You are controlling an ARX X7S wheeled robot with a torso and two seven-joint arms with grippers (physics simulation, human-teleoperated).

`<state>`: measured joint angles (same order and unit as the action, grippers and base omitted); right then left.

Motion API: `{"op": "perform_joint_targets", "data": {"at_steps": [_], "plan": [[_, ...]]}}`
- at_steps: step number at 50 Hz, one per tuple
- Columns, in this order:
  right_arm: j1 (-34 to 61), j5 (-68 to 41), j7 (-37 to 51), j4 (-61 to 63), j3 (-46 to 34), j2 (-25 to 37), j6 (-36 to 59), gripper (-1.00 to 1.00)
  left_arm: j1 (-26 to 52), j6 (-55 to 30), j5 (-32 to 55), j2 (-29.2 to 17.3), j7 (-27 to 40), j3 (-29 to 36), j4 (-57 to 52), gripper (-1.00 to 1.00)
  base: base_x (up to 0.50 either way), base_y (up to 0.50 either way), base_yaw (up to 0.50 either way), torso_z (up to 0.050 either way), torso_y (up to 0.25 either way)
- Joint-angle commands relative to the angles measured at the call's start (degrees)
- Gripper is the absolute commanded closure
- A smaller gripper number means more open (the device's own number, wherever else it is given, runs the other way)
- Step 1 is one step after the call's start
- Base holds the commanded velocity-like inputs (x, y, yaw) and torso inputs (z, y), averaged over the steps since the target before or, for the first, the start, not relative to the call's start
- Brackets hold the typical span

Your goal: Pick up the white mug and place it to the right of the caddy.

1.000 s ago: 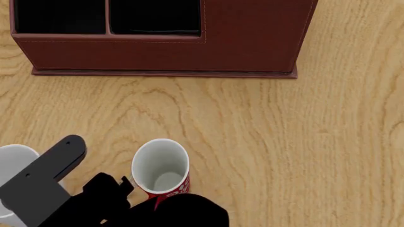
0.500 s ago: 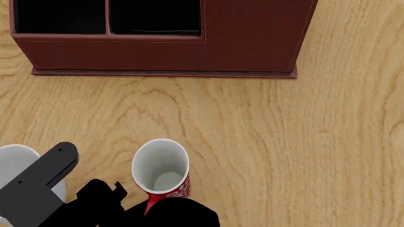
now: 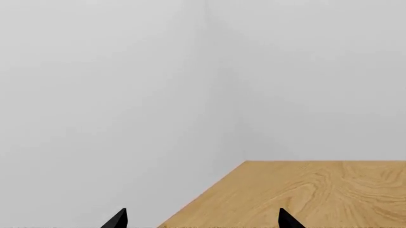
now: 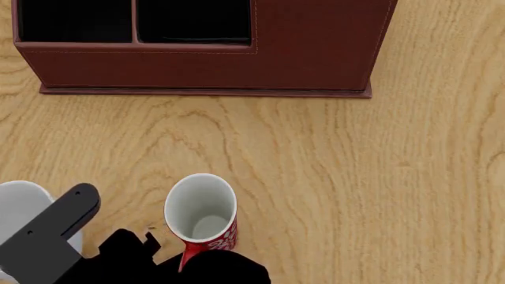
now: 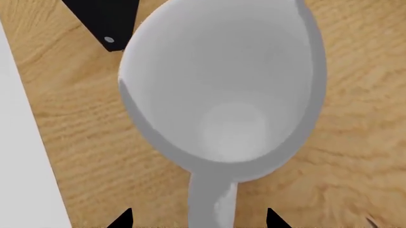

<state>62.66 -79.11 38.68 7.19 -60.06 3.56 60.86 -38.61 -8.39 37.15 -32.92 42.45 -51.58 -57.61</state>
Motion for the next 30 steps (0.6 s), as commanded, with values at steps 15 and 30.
{"op": "perform_joint_targets", "data": {"at_steps": [15,30], "plan": [[0.7,0.4,1.4,0.4,-2.5,0.0,-1.2,1.0,0.4,1.2,-1.0,2.0,-2.2,0.8,1.3,-1.0,0.0,0.0,0.0,0.0,0.0],[1.6,-0.4,2.6,2.0,-3.1,0.4,-1.6,1.0,0.5,1.4,-1.2,3.1,-3.2,0.4,1.2,-1.0,0.0,0.0,0.0,0.0,0.0]]}}
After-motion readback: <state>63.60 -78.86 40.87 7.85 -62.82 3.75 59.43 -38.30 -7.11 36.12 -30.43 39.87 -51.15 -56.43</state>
